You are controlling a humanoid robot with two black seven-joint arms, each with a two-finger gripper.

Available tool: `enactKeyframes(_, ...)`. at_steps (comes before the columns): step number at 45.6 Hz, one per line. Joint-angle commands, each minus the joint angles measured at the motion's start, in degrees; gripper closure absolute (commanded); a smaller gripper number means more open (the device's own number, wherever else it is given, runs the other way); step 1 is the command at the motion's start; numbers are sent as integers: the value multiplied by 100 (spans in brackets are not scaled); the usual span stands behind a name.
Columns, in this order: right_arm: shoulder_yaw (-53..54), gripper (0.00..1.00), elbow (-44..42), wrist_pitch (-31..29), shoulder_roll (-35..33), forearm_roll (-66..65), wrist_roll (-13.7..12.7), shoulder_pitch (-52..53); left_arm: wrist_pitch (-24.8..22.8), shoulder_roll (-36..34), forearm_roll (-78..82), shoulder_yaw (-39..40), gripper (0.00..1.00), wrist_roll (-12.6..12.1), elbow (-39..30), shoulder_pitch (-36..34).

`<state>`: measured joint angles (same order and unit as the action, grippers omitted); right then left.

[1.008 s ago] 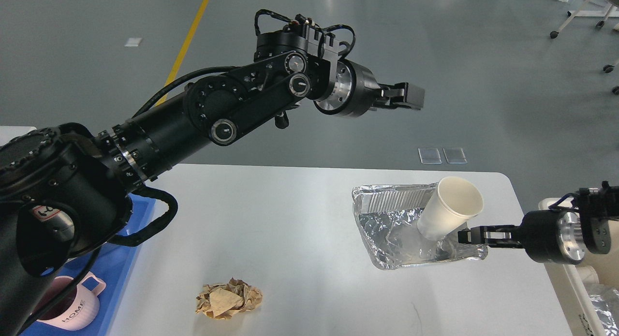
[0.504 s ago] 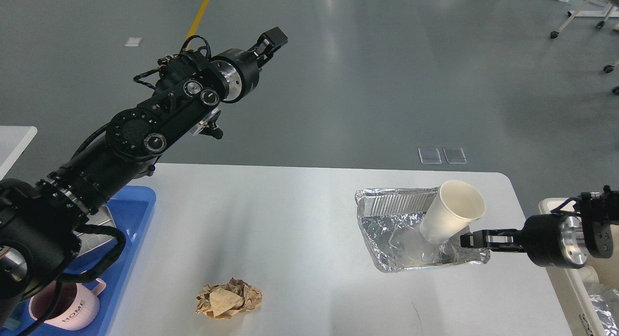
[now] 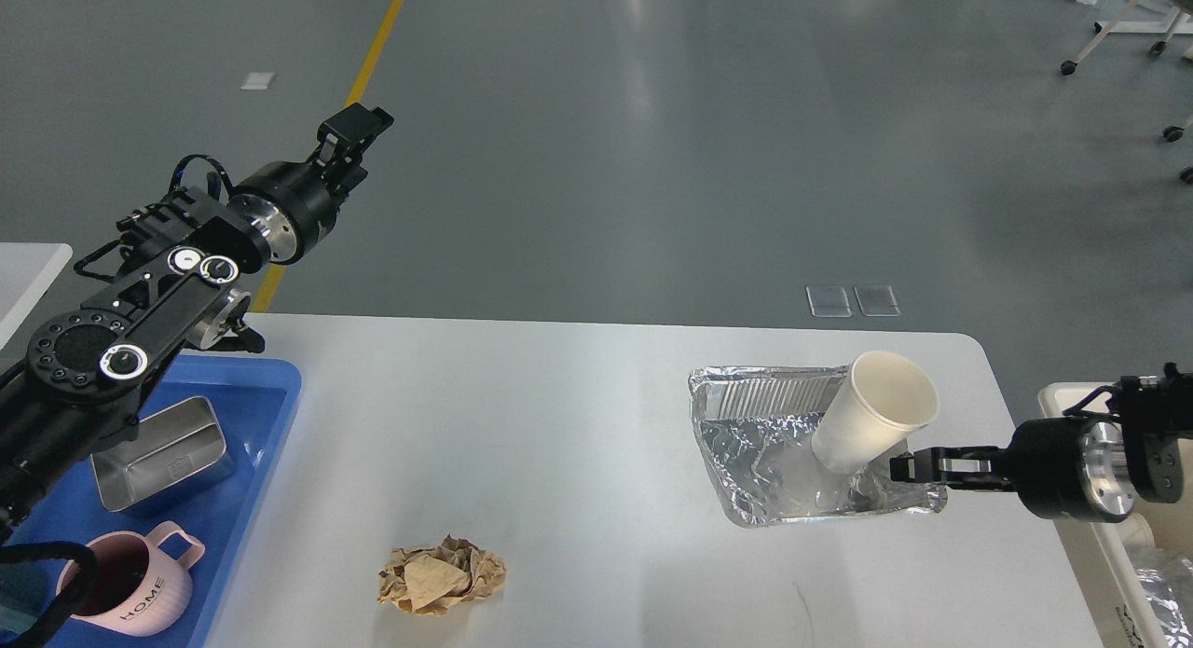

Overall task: Tidy desktop
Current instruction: 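Raise the left gripper and bring it back near the blue tray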

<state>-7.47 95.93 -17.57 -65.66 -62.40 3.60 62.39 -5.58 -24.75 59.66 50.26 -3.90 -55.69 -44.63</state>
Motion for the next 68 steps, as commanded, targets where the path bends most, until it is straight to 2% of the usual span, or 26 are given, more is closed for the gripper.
enactKeyframes(1,0,100,-4,0,9,9,0,-7,-276,-451,10,151,19,3,-556,612)
enactKeyframes(8,0,100,-4,8,35,9,0,-16,-689,-1102,343,-191,19,-14,-1330,1219)
enactKeyframes(14,0,100,-4,8,62,9,-9,-16,-813,-1910,713,-630,19,-85,-2007,1527)
enactKeyframes(17,0,100,-4,0,62,9,-9,-16,-857,-2253,705,-798,19,-128,-2305,1553)
enactKeyframes(24,0,100,-4,0,62,9,-9,-34,-1225,-2991,713,-974,18,-410,-2807,1562)
enactKeyframes(28,0,100,-4,-9,62,9,0,-51,-1550,-3465,740,-1035,18,-419,-3149,1641)
enactKeyframes(33,-9,100,-4,-9,62,9,-9,-60,-1665,-4124,731,-1018,18,-419,-3554,1641)
enactKeyframes(37,0,100,-4,-18,62,9,-9,-78,-1928,-4635,740,-1000,18,-419,-3835,1641)
enactKeyframes(45,0,100,-4,-9,97,0,-9,-86,-2315,-5364,749,-1009,18,-419,-4222,1641)
enactKeyframes(53,9,100,-4,-9,123,9,-9,-86,-2676,-5883,871,-1009,18,-419,-4442,1641)
enactKeyframes(68,9,100,-4,-9,193,0,-9,-95,-3405,-6068,898,-956,18,-419,-4539,1536)
